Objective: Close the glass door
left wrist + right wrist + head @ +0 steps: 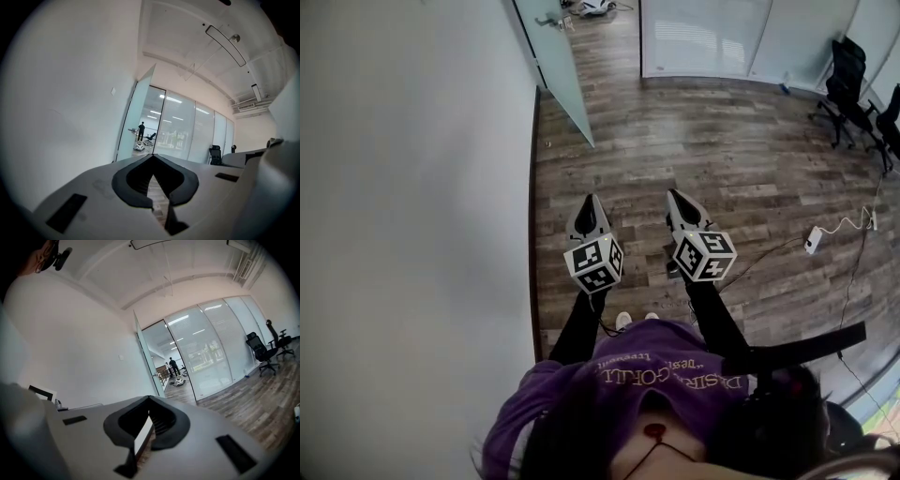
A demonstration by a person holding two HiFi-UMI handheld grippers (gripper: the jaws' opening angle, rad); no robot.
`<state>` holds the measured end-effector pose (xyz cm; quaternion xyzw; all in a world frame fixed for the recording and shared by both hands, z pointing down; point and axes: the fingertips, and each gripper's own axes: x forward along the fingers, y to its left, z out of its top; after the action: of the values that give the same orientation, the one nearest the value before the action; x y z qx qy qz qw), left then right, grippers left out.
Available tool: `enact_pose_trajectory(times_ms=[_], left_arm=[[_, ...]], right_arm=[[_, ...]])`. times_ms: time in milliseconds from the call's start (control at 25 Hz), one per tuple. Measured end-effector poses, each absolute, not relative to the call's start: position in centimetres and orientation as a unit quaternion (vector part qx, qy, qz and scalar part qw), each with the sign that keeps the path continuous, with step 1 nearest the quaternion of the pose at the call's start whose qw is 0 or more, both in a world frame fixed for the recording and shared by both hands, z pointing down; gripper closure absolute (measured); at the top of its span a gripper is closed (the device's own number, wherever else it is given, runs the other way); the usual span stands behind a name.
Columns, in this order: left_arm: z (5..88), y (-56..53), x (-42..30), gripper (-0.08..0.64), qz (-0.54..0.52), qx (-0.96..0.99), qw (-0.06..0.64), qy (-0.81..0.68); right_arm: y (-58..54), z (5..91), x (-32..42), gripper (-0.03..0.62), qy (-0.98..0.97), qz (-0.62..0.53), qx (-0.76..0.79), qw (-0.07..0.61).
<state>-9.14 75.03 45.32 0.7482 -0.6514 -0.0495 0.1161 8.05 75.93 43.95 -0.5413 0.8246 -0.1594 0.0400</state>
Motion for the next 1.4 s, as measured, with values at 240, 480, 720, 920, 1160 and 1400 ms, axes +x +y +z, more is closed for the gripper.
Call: enact_pose_trajectory(times_ms=[240,480,720,920,1160,1400], left_arm=[[46.2,75.8,-10.2,0.558,-0.044,0.734,0.122,-0.666],[47.3,76.2,-12.8,0.558,-0.038,0.727,0.141,-0.671],[47.3,75.9,-13.8,0.558,-0.038,0.742,0.135,-0.656],[48.7,74.1,-14.5,0.559,-0.036,0.742,0.154,-0.651],[48.9,70.2,-13.9,0.558,-0.035,0.740,0.156,-0.653],[47.0,65.4,-12.5,0.559,-0.040,0.735,0.141,-0.662]], right_arm=[[76.2,44.0,7.9,0.594,0.822,-0.162,-0.544,0.049],[76.2,43.0,6.0,0.594,0.825,-0.160,-0.536,0.083],[75.9,43.6,4.5,0.594,0.820,-0.151,-0.548,0.066],[74.3,45.0,3.6,0.594,0.818,-0.153,-0.552,0.059],[70.0,44.9,4.2,0.594,0.819,-0.154,-0.551,0.051],[64.6,43.4,5.2,0.594,0.828,-0.147,-0.539,0.045]])
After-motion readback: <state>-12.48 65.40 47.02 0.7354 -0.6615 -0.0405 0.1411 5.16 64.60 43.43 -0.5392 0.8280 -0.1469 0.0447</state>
